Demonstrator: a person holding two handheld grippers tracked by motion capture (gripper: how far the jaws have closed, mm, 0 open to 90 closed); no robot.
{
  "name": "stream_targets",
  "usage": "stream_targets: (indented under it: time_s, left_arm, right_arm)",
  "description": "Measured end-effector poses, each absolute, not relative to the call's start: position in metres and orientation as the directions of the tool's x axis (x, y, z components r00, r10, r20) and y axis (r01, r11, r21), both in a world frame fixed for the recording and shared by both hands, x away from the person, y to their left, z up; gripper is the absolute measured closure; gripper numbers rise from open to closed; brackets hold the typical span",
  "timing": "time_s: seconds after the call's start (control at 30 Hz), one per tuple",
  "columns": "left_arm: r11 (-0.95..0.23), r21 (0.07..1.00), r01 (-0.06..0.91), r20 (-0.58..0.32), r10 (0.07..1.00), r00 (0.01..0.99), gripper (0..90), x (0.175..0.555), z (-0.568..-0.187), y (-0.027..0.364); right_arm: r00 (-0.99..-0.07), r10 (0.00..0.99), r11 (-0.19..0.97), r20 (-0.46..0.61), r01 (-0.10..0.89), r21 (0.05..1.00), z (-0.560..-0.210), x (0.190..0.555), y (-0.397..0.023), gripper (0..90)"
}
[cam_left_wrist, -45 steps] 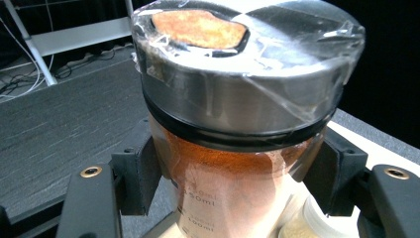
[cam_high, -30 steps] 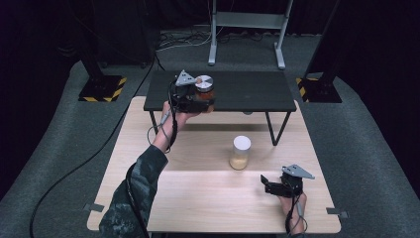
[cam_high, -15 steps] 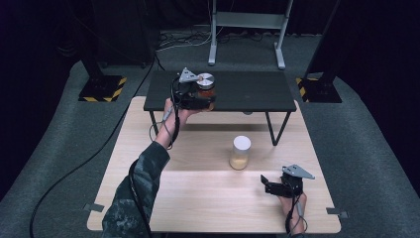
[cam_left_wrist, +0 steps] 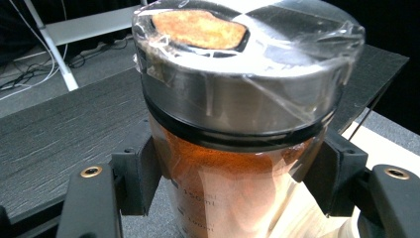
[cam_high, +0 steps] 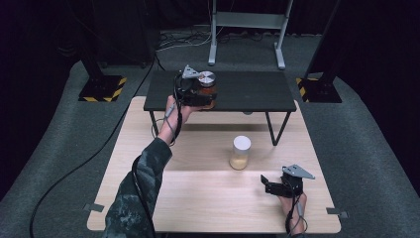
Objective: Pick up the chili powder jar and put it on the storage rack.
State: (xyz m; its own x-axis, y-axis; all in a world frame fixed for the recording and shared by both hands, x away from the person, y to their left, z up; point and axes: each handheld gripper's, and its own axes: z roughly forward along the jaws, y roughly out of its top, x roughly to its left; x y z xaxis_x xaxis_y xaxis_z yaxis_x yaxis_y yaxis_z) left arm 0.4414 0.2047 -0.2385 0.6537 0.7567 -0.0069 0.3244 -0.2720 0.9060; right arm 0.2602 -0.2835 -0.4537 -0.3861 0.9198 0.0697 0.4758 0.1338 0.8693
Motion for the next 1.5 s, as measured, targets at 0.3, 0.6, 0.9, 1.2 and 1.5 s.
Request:
stream_targets:
  time_s: [0.3, 0.6, 0.9, 1.2, 1.5]
  left_arm:
    - [-0.253, 0.905, 0.341, -0.033, 0.759, 0.65, 31.8, 0.448, -0.242, 0.206]
    - [-0.272, 0.904, 0.329, -0.016, 0.749, 0.663, 31.8, 0.45, -0.242, 0.207]
    - [-0.287, 0.899, 0.331, -0.003, 0.751, 0.66, 31.6, 0.449, -0.239, 0.204]
    - [-0.353, 0.866, 0.354, 0.01, 0.721, 0.693, 15.8, 0.451, -0.226, 0.204]
    - [-0.421, 0.819, 0.391, 0.045, 0.725, 0.687, 2.7, 0.433, -0.217, 0.21]
  right_arm:
    - [-0.387, 0.919, 0.134, 0.071, 0.476, 0.869, -0.454, 0.26, -0.284, 0.9]
    - [-0.387, 0.919, 0.134, 0.07, 0.476, 0.869, -0.454, 0.26, -0.284, 0.9]
    - [-0.387, 0.92, 0.137, 0.066, 0.474, 0.87, -0.454, 0.26, -0.283, 0.9]
    - [-0.387, 0.92, 0.137, 0.065, 0.473, 0.871, -0.454, 0.26, -0.283, 1.0]
    - [-0.385, 0.921, 0.135, 0.066, 0.473, 0.871, -0.454, 0.259, -0.283, 1.0]
